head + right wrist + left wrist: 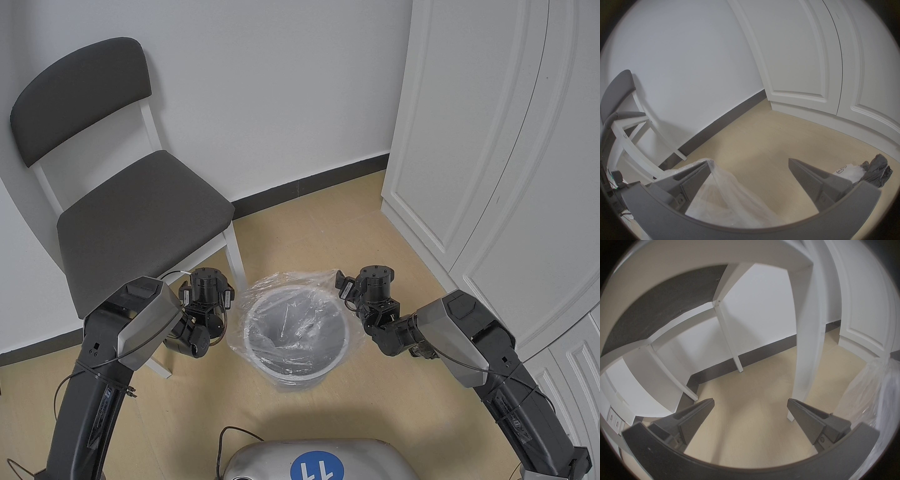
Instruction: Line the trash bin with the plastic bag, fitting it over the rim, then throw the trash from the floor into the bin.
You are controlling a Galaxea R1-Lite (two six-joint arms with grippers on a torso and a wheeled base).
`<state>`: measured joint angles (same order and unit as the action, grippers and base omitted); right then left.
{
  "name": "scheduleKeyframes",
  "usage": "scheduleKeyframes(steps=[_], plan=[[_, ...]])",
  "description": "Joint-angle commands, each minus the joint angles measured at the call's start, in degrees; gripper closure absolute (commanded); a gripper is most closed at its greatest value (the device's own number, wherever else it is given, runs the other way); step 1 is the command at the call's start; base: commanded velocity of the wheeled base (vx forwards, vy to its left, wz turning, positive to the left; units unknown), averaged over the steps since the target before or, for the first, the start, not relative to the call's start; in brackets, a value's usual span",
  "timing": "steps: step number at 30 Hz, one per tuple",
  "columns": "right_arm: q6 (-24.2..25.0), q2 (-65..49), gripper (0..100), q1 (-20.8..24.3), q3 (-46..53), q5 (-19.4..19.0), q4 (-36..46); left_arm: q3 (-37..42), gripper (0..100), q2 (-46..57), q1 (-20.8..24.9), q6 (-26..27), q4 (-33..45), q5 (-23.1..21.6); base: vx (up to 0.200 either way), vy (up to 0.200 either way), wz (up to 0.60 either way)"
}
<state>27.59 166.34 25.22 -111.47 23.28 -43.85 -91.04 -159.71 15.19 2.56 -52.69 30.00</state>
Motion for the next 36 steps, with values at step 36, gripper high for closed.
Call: scheduleKeyframes(steps=[36], plan=[[-7.64,-26.07,0,-1.67,30.96,-5.18,7.37,26.00,0,22.95,1.25,-1.24,6.19,1.02,0.000,0.000,0.00]])
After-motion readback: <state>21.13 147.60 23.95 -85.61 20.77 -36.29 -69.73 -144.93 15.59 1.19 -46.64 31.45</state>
